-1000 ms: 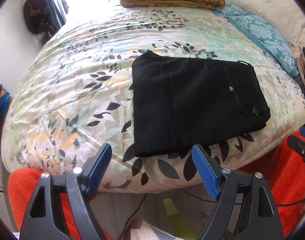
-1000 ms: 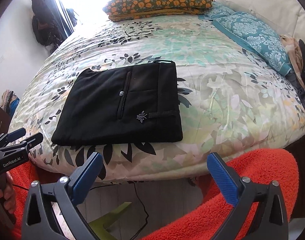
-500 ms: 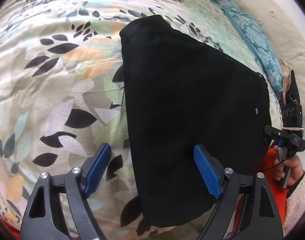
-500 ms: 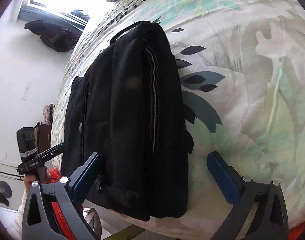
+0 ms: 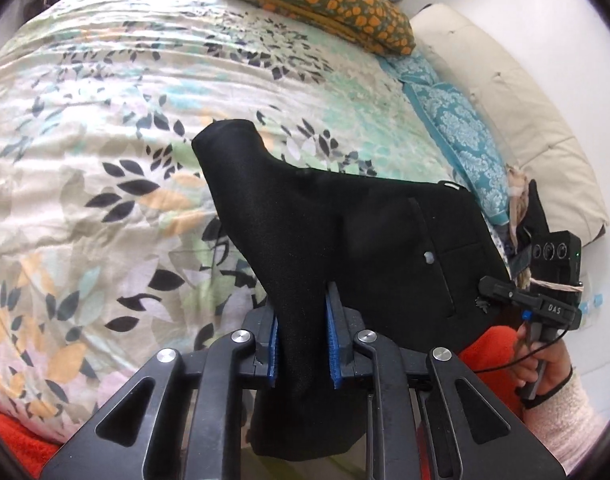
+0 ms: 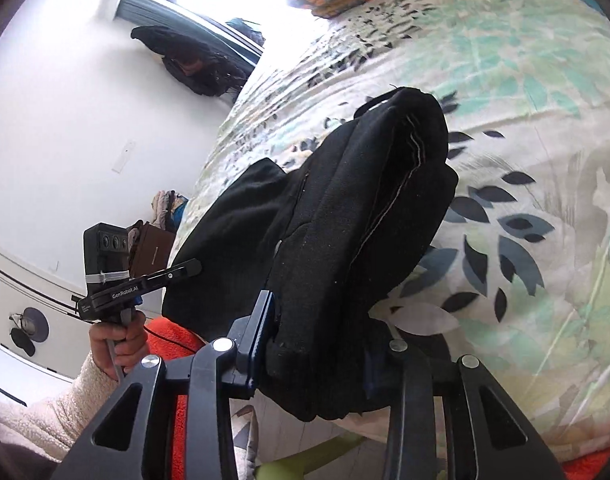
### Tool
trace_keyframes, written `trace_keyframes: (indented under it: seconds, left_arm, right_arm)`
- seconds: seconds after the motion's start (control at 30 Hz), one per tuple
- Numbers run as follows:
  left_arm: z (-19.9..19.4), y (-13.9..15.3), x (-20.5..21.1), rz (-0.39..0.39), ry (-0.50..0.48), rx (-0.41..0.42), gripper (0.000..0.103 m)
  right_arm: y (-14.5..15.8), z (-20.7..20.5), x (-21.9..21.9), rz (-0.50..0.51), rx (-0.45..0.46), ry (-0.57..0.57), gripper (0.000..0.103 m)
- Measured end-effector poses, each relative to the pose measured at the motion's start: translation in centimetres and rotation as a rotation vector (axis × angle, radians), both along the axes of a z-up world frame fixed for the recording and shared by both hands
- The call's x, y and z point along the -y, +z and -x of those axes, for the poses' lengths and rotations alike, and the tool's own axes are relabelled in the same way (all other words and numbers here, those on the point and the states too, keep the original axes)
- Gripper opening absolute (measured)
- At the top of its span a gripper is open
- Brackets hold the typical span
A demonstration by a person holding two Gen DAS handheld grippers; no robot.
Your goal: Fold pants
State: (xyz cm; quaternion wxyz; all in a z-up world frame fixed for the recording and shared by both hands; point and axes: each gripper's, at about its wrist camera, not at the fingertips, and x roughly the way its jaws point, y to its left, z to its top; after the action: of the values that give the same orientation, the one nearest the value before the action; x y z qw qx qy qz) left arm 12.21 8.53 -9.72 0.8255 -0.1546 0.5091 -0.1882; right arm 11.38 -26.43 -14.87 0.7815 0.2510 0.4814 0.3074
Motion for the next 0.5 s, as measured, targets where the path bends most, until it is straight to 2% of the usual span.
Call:
trace_keyframes:
  seconds: [0.1,0.17,0.23,0.27,0.3,0.37,0.4,0.43,0.47,0.5]
  left_arm:
    - [0.1,2.6,-2.6,-0.002,0.047,0.046,0.018]
    - [-0.1,3.1,-4.2,-0.018,0.079,0.061,0.018]
    - [-0.6,1.7,-5.6,-0.030,0.111,0.036,0.019]
    - [-1.1,0.3,-5.8,-0.066,0.120,0.020,0.023]
    - [-1.4,-1.6,-6.0,-0.127,0.135,-0.004,0.033]
    - [-1.9,-6.4,-6.3,-0.297,0.189,-0.086,0.043]
    - [-1.6,-8.3,-6.6,-0.383,0.217,-0.138,0.045]
    - [-0.9,-9.1,-7.0,-0.394,0.238,-0.140,0.049]
    - [0.1,-8.6,-7.4,-0.365,0.263,-0.109,0.054]
    - [1.0,-7.8,-7.5,-0.376,0.282,-0.086,0.063]
  right_arm:
    - [2.3,-0.6,-2.3,-0.035,0.050,0.022,0.037]
    - [2.5,-1.5,-3.9,-0.046,0.060,0.033,0.037]
    - [1.2,-2.5,-4.7,-0.052,0.033,0.030,0.037]
    - [-0.1,-3.1,-5.3,-0.041,0.013,0.026,0.037]
    - [-1.6,-3.3,-5.9,-0.013,-0.009,0.017,0.037]
    - [-5.5,-3.8,-6.9,0.075,-0.079,-0.023,0.043]
    - [-7.3,-3.8,-7.1,0.153,-0.120,-0.051,0.052]
    - [-8.4,-3.3,-6.9,0.230,-0.137,-0.090,0.061]
    - [-8.3,-2.4,-6.4,0.240,-0.111,-0.123,0.065]
    - [-7.7,-1.3,-5.8,0.232,-0.076,-0.148,0.079]
